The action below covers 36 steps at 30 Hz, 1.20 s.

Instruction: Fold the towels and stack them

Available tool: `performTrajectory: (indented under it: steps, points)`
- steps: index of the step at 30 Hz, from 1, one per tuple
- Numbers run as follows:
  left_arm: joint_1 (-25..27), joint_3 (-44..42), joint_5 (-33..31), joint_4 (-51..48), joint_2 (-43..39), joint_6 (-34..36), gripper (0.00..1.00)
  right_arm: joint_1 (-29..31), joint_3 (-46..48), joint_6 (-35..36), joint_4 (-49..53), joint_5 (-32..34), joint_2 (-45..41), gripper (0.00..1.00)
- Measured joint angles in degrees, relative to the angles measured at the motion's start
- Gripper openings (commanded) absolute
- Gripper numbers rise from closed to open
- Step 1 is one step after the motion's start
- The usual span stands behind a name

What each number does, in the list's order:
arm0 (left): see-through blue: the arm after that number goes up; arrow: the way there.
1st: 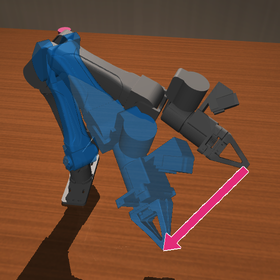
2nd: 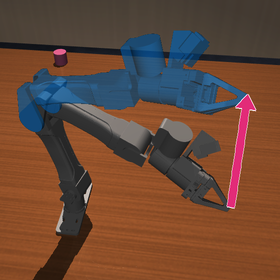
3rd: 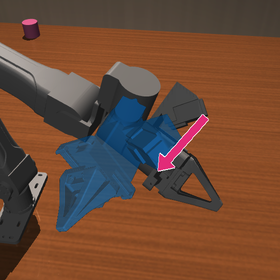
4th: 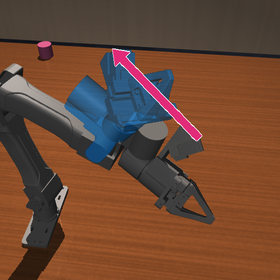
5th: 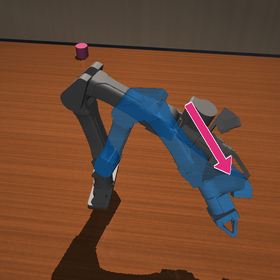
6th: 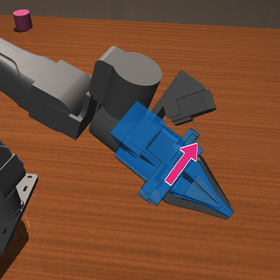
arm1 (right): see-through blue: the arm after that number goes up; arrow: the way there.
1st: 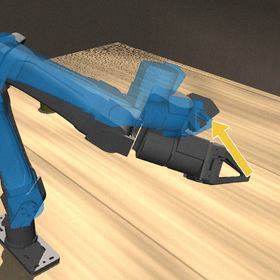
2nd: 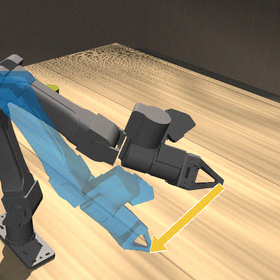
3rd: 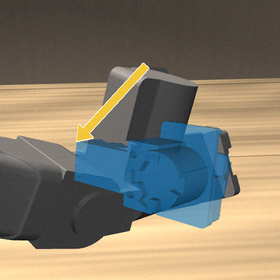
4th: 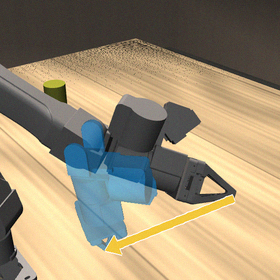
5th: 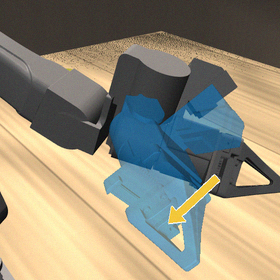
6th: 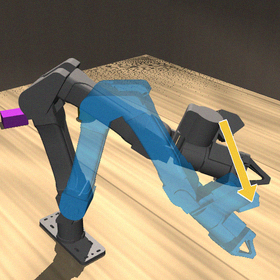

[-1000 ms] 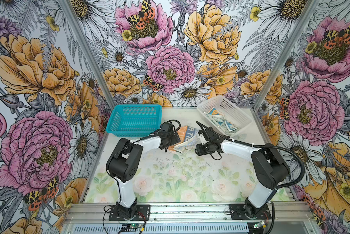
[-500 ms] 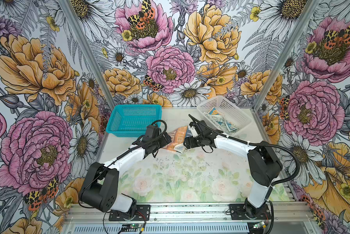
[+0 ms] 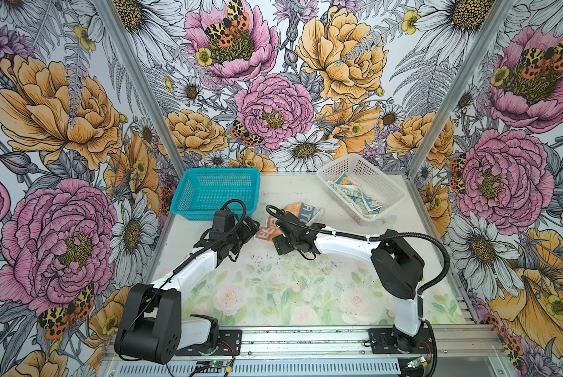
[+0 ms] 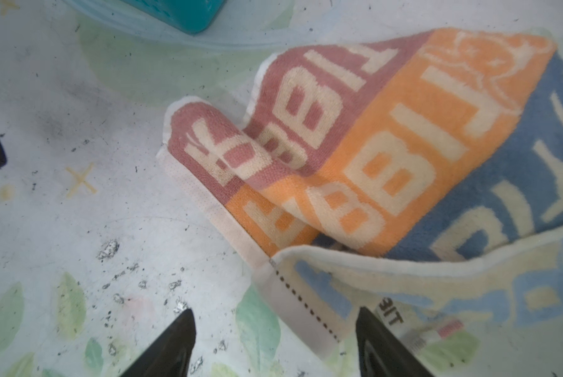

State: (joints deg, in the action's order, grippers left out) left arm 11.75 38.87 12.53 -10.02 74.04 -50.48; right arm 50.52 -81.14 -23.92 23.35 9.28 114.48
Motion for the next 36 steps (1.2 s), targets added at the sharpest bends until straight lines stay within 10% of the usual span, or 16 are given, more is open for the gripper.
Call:
performTrajectory:
  steps: [11, 36]
  points:
    - [2.03, -0.55, 0.55, 0.39, 2.10, 0.48, 0.99, -0.26, -2.45, 0.98, 1.49, 8.70, 4.44, 0.05]
    - [22.27, 15.41, -9.20, -14.43, 20.17, 11.91, 0.81, -12.74, 14.32, -3.76, -1.88, -4.90, -10.25, 0.00]
